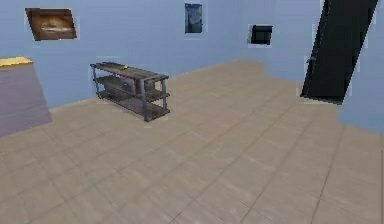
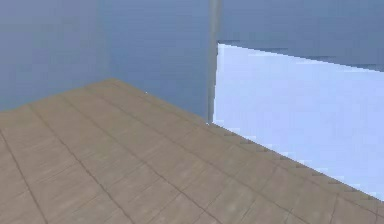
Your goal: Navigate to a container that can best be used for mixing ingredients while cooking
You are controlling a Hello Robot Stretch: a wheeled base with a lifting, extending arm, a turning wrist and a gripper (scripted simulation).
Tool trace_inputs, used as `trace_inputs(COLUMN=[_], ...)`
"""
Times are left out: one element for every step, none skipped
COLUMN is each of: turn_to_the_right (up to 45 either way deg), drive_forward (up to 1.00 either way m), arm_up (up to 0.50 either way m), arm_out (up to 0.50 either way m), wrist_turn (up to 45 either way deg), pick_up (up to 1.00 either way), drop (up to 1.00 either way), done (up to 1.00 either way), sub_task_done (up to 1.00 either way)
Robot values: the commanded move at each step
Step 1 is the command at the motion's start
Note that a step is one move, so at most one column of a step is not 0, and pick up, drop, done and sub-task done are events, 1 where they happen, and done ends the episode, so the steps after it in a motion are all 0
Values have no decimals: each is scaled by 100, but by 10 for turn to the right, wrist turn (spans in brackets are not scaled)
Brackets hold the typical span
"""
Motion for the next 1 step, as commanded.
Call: trace_inputs(turn_to_the_right=[-450], drive_forward=[0], arm_up=[0], arm_out=[0], wrist_turn=[0], pick_up=[0], drop=[0], done=[0], sub_task_done=[0])
